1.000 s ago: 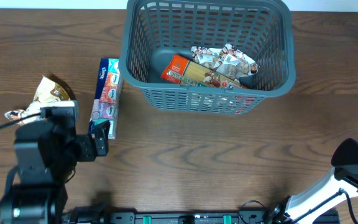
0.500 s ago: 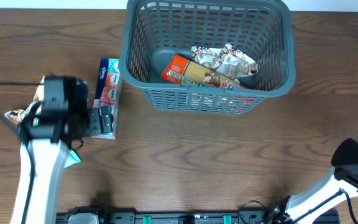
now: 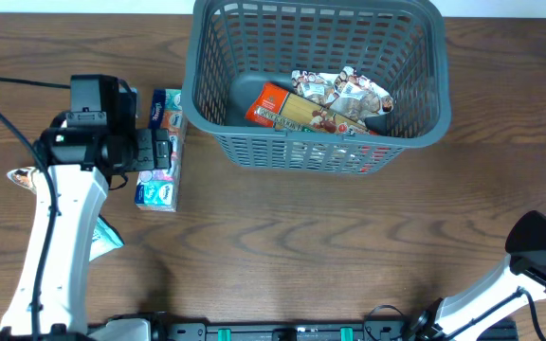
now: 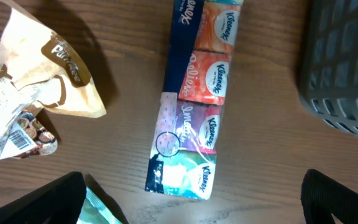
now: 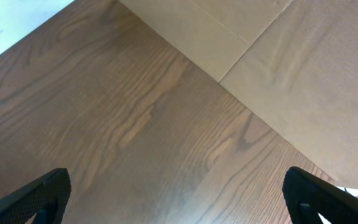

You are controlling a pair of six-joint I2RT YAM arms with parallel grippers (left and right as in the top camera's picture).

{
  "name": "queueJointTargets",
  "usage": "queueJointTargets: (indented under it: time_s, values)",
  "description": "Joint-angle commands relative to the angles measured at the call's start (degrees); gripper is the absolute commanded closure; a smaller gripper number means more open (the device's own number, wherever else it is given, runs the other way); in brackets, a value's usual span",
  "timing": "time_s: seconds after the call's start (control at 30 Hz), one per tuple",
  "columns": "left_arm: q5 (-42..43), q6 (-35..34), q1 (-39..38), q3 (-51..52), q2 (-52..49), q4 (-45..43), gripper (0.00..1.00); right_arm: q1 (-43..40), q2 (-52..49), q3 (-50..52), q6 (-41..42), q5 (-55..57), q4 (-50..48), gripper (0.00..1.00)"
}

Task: Pack container
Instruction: 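Move the left gripper to the blue-and-white tissue box pack, then grasp the tissue box pack with the left gripper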

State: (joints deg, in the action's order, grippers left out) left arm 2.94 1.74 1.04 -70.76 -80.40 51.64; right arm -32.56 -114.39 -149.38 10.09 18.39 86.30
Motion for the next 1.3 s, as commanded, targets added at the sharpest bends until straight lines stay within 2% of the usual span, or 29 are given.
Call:
queueJointTargets:
  time_s: [0.0, 0.2, 0.9, 1.27]
  values:
    - [-0.6, 1.1, 0.3, -1.1, -3.5, 0.4, 0.01, -0.4, -0.5, 0.3, 0.6, 0.2, 0.1, 0.01]
    - [3.1, 2.6, 0.3, -1.1, -9.0, 0.5, 0.01, -0.4, -0.5, 0.3, 0.6, 0.2, 0.1, 0.01]
    - [4.2, 4.0, 0.2, -1.2, -21.7, -6.1, 0.01, -0.4, -0.5, 0.3, 0.6, 0.2, 0.1, 0.01]
    - [4.2, 4.1, 0.2, -1.1, -28.3, -6.2, 0.01, -0.4, -0.5, 0.3, 0.6, 0.2, 0.1, 0.01]
